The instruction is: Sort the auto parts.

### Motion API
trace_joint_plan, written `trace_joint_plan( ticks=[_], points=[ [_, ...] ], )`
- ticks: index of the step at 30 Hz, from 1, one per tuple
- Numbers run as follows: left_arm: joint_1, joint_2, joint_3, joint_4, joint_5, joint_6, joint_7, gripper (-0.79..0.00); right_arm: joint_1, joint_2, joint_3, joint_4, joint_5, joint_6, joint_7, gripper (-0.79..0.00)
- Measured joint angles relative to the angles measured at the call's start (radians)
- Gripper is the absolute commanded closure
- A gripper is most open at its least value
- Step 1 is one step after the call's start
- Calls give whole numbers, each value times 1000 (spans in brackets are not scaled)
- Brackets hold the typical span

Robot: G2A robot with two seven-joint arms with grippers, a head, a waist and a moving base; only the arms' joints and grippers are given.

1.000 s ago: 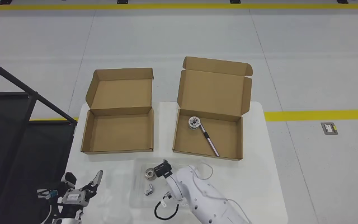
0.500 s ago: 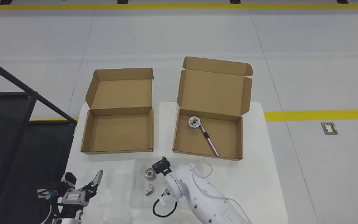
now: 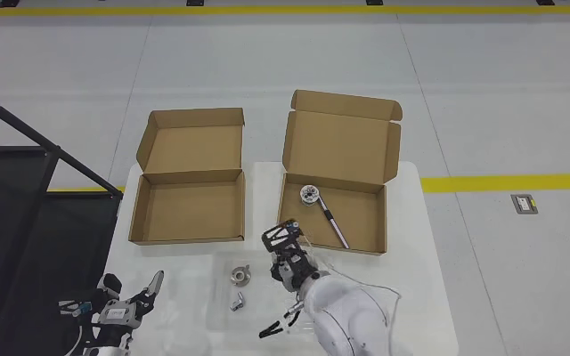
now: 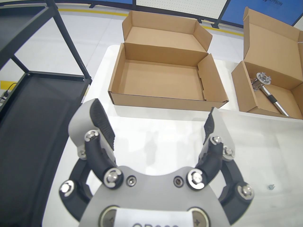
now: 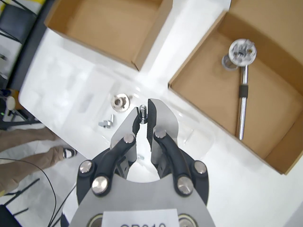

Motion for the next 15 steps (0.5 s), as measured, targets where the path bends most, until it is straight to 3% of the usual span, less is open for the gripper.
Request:
trace_joint_plan(
  ticks=[6, 15],
  points=[
    [0, 0, 0, 0, 0, 0, 0, -785, -86, 16, 82, -29, 53, -95, -291, 0],
    [0, 0, 0, 0, 0, 0, 0, -785, -95, 17, 86, -25, 63, -101, -311, 0]
  ],
)
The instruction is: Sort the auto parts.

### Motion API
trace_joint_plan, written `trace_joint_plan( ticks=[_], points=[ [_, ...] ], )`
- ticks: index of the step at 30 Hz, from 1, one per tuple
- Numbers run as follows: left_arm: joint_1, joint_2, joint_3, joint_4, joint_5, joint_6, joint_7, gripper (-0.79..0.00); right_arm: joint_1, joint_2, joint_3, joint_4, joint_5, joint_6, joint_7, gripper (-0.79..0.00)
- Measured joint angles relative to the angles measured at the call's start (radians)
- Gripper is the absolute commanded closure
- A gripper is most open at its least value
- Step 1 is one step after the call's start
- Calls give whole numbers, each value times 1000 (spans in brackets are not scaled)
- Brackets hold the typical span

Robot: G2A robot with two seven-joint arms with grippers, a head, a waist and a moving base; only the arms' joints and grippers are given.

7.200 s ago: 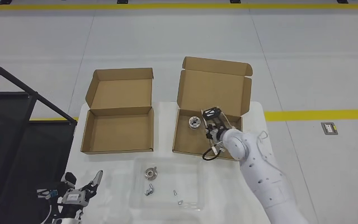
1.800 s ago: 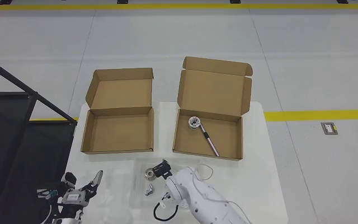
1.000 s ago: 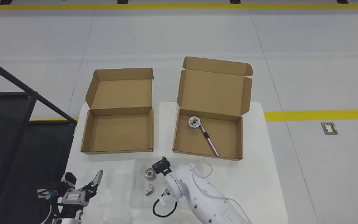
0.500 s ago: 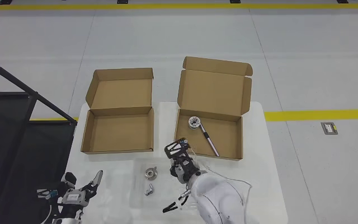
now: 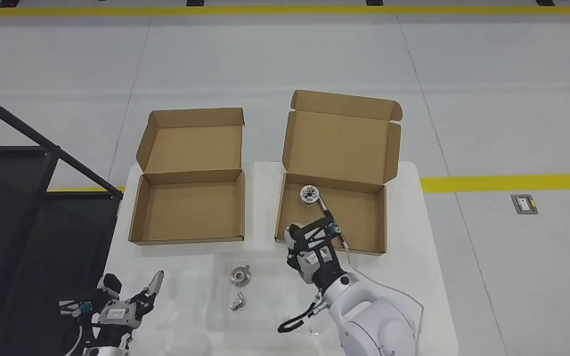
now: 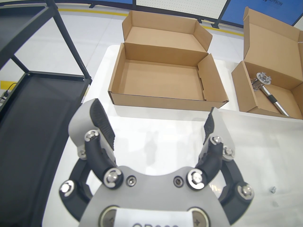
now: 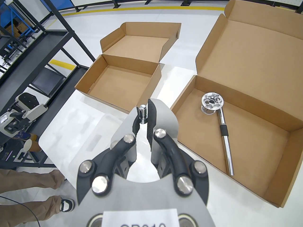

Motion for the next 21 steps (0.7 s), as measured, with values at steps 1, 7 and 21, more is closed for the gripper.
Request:
trace_joint_plan(
  ticks=[1, 7, 21],
  points=[
    [0, 0, 0, 0, 0, 0, 0, -785, -1, -2, -1, 12, 18, 12, -9, 0],
    [0, 0, 0, 0, 0, 0, 0, -785, 134, -26, 13, 198, 96, 233, -62, 0],
    [0, 0, 0, 0, 0, 0, 0, -785, 583, -51, 148, 901, 247, 457, -72, 0]
  ],
)
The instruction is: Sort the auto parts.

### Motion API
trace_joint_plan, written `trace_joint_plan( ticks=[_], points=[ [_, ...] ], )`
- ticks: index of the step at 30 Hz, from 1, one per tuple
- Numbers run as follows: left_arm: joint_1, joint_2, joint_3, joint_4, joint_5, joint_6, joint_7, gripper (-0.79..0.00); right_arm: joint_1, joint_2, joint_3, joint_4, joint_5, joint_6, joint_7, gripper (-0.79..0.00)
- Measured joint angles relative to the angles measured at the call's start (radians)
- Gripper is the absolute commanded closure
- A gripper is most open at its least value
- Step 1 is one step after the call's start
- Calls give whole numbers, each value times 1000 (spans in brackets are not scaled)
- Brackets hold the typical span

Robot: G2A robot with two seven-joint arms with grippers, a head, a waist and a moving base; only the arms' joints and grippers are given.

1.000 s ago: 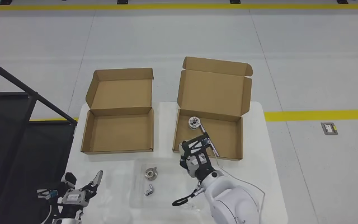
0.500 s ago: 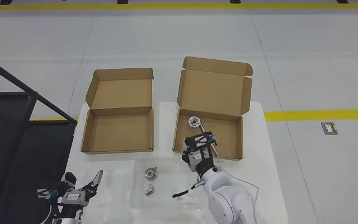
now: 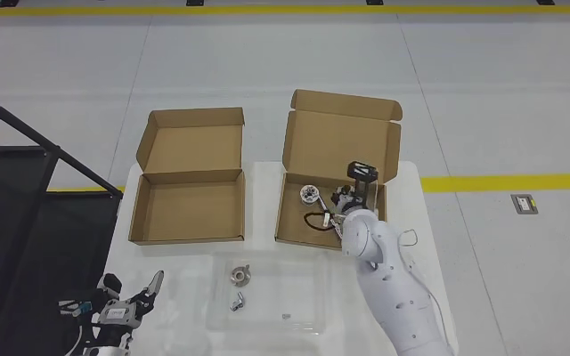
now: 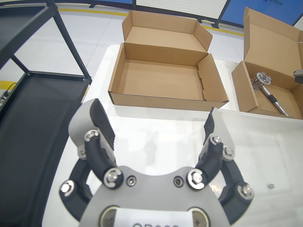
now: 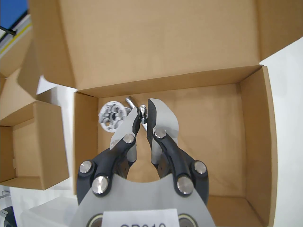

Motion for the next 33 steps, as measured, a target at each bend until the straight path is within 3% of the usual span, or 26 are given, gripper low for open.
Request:
trace_joint_plan(
  ticks=[6, 12, 15, 33],
  points=[
    [0, 0, 0, 0, 0, 0, 0, -785, 120, -10, -11, 245, -3, 31, -12, 0],
    [0, 0, 0, 0, 0, 0, 0, -785, 170, -14, 16, 372, 56, 12, -75, -9],
    [0, 0, 0, 0, 0, 0, 0, -785, 182, -13, 20, 403, 63, 5, -85, -62],
    [0, 0, 0, 0, 0, 0, 0, -785, 101, 5, 44, 267, 42, 24, -53, -286]
  ],
)
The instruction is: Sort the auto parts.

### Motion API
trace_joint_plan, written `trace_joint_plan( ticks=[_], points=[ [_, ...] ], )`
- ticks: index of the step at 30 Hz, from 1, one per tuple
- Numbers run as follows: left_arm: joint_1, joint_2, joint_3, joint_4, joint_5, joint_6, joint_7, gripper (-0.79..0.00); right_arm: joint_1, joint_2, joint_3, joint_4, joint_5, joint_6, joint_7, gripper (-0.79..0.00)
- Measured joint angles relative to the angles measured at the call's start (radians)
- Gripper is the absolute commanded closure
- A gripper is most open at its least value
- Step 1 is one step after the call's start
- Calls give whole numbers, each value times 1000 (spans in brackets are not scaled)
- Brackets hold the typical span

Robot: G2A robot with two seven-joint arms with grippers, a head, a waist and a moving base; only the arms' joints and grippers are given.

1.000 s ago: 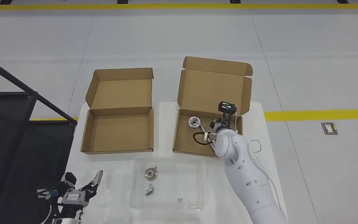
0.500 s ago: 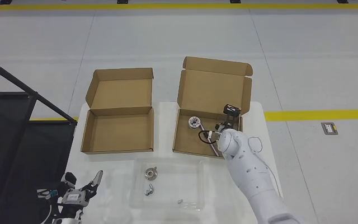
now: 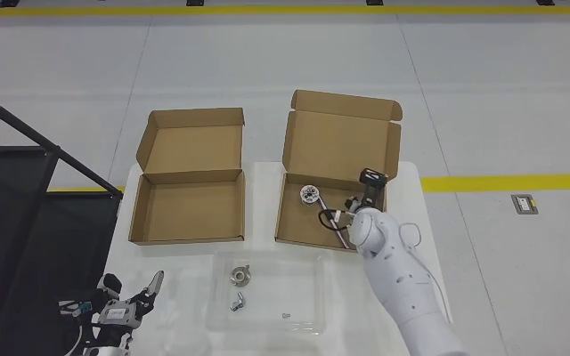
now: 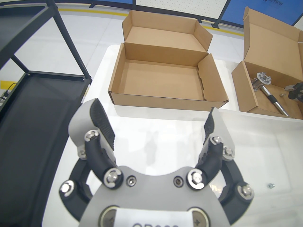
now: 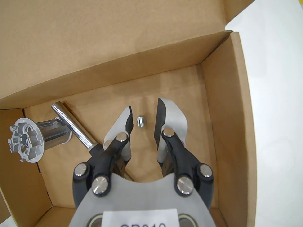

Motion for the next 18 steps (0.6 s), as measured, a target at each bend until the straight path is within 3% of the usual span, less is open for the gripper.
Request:
trace_joint_plan(
  ticks=[5, 10, 18],
  points=[
    [0, 0, 0, 0, 0, 0, 0, -785, -49, 8, 12, -94, 2, -26, 27, -292],
    [0, 0, 0, 0, 0, 0, 0, -785, -146, 23, 29, -281, -2, -92, 95, -277],
    [0, 0, 0, 0, 0, 0, 0, -785, -332, 57, 53, -643, 26, -329, 366, -292]
  ],
)
